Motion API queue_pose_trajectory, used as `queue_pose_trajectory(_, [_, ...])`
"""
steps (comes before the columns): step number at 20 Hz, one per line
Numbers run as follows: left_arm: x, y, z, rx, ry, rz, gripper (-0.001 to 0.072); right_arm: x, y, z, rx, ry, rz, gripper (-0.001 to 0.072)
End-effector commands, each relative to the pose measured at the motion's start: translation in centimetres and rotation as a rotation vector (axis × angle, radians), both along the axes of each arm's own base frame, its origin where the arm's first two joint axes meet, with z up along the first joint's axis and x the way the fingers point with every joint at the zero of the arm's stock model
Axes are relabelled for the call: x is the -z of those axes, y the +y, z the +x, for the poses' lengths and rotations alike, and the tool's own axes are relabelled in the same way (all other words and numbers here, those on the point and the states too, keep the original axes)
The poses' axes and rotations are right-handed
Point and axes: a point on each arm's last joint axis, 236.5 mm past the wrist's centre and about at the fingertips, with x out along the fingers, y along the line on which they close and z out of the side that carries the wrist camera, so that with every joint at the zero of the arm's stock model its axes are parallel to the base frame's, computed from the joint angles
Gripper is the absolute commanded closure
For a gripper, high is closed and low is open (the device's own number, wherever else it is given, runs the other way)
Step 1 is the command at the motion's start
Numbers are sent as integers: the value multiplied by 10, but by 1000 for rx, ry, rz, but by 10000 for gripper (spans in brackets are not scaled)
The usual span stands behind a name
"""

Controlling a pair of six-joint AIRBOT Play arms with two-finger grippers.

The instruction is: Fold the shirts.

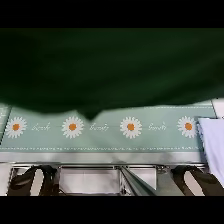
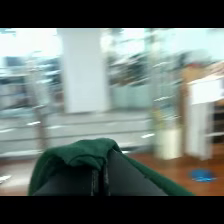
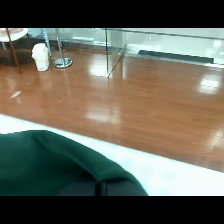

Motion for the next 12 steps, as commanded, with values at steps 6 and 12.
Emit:
queue_pose_trajectory(6, [73,15,8,-17,222,-46,687,102,18,-27,-59,300,81,695])
queue_pose_trajectory(12, [282,7,146,162,748,-341,687,259,6,44,-52,640,206,695])
